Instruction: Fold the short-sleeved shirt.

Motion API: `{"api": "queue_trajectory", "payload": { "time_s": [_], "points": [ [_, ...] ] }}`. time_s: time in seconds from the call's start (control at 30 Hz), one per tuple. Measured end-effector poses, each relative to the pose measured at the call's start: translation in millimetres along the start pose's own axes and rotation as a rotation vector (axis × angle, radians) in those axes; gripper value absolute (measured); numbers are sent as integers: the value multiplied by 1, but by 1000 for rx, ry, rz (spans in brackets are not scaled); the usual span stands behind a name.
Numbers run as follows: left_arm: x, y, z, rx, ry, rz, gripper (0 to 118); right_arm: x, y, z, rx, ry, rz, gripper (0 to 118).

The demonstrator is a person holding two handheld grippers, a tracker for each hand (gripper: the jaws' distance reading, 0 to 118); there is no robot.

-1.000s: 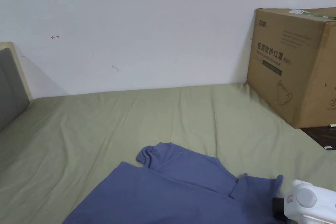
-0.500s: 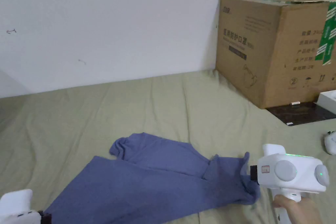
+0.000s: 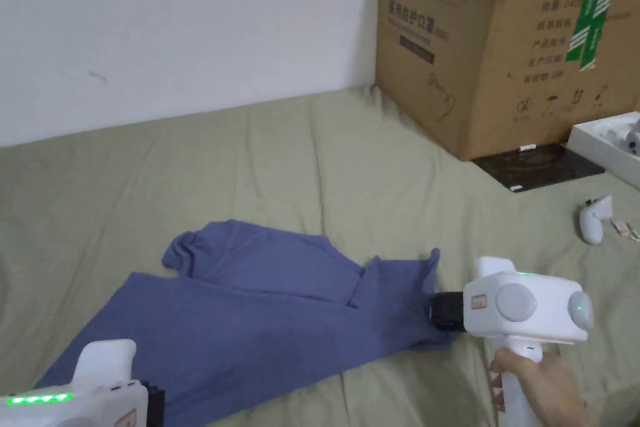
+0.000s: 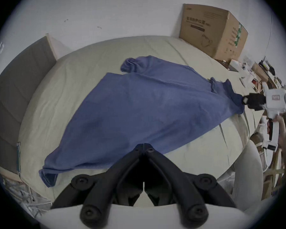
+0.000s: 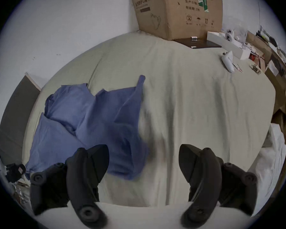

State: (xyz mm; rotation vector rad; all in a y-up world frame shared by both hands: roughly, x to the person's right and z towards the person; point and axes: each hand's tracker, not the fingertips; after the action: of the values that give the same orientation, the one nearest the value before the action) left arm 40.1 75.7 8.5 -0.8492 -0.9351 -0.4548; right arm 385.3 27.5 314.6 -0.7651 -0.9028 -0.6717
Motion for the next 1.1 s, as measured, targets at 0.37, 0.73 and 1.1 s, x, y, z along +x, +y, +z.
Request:
{"api": "queue_trajectory", "payload": {
  "time_s": [0.37, 0.73, 1.1],
  "points": [
    [-5, 10, -36, -76, -10, -4, 0, -3, 11, -60, -103, -33, 41, 10],
    [-24, 45, -40, -65, 3, 28, 0, -20, 23, -26, -43, -67, 122, 4],
    [-89, 153, -97, -33, 71, 126, 12, -45, 60, -25, 17, -46, 175, 4]
  ]
}}
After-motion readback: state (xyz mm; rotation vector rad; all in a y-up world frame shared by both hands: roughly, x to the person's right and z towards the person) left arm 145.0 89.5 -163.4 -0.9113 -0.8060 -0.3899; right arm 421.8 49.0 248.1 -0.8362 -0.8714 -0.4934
